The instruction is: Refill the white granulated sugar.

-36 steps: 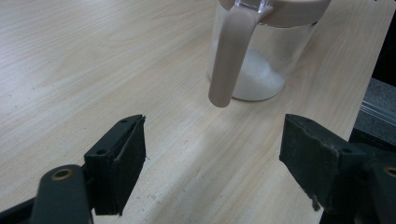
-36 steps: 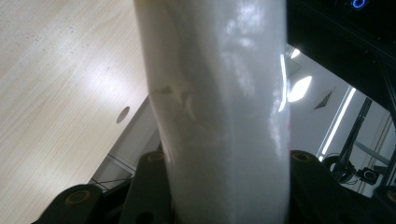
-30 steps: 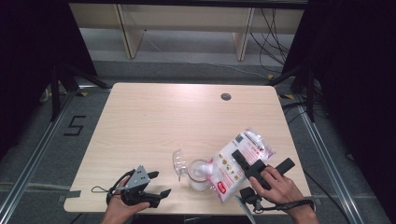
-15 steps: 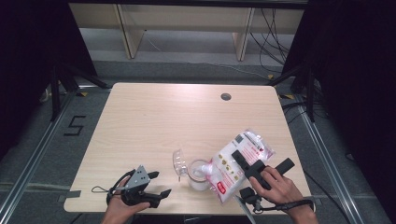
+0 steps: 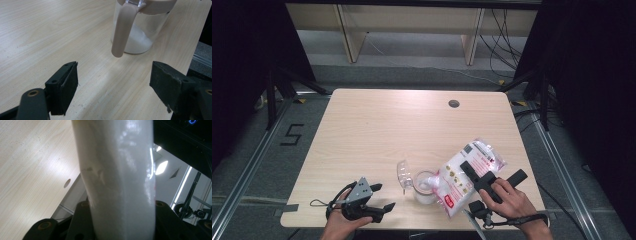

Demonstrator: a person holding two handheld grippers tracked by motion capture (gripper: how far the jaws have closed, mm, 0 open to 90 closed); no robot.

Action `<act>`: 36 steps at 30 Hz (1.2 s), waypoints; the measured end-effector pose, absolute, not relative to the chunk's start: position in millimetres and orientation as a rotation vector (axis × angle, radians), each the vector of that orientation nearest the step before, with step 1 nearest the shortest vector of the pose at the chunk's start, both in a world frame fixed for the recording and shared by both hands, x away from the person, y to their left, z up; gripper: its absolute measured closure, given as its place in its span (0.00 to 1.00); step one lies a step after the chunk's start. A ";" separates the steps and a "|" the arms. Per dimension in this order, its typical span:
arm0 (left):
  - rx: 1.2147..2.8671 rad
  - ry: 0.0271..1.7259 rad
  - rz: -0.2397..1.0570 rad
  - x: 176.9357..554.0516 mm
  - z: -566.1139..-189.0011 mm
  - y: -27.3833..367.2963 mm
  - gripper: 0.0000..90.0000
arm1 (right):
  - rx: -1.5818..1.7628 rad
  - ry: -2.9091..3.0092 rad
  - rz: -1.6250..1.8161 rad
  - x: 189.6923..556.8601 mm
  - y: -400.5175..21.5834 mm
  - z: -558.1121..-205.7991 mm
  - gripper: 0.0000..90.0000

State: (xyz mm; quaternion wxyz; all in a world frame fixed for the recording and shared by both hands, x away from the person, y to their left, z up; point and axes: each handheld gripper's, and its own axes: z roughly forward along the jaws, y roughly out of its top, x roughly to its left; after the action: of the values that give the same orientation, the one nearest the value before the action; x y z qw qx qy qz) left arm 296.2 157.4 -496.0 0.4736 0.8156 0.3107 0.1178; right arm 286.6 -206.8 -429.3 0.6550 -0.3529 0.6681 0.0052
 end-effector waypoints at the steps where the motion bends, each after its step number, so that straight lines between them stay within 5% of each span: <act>1: 1.995 0.760 0.289 296.3 -495.9 157.4 0.25 | -0.801 1.530 0.007 286.9 -206.5 -428.9 0.77; 36: 2.002 0.757 0.291 296.4 -495.5 158.3 0.25 | -0.795 1.518 0.015 286.7 -209.1 -426.0 0.78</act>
State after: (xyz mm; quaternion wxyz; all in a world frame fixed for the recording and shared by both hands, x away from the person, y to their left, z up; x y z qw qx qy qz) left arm 296.4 158.3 -495.5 0.4714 0.8173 0.3092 0.1187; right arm 286.7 -209.1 -426.0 0.6548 -0.3504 0.6696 0.0068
